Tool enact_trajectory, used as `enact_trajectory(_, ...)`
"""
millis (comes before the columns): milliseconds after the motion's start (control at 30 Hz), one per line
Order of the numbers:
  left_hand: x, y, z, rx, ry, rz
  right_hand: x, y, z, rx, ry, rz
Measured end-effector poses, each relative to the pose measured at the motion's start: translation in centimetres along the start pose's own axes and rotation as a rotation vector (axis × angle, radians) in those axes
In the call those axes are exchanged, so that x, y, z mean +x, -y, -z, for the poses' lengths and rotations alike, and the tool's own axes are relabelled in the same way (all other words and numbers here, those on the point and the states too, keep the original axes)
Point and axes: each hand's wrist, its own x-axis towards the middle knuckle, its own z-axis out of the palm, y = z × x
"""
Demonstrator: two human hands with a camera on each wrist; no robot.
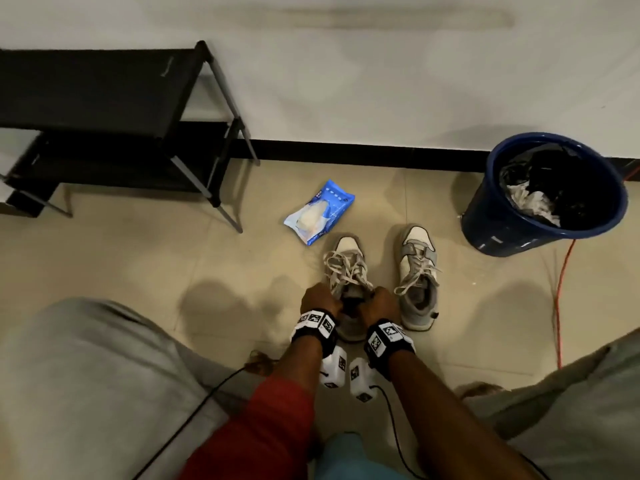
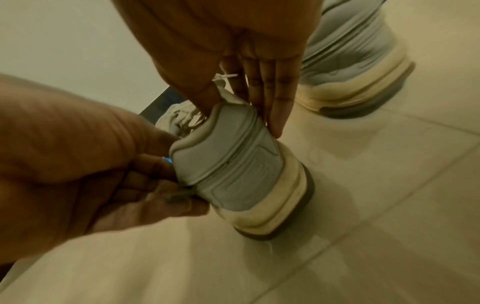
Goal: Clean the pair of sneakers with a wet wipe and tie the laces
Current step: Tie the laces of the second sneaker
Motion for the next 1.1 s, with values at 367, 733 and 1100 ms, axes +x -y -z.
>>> enact_trajectory(367, -3.9, 4.7, 1.1, -0.062, 0.056, 0.111, -1.5, -2.2, 0.8, 0.022, 0.175, -0.054)
enact_trajectory(733, -0.8, 4.0, 0.1, -0.901, 0.014, 0.258, 2.2, -1.9, 0.2, 0.38, 0.231, 0.094)
enact_trajectory(1100, -1.4, 4.0, -0.5, -1.243, 0.027, 0.387, 2.0, -1.8, -0.7, 0.436, 0.143, 0.228)
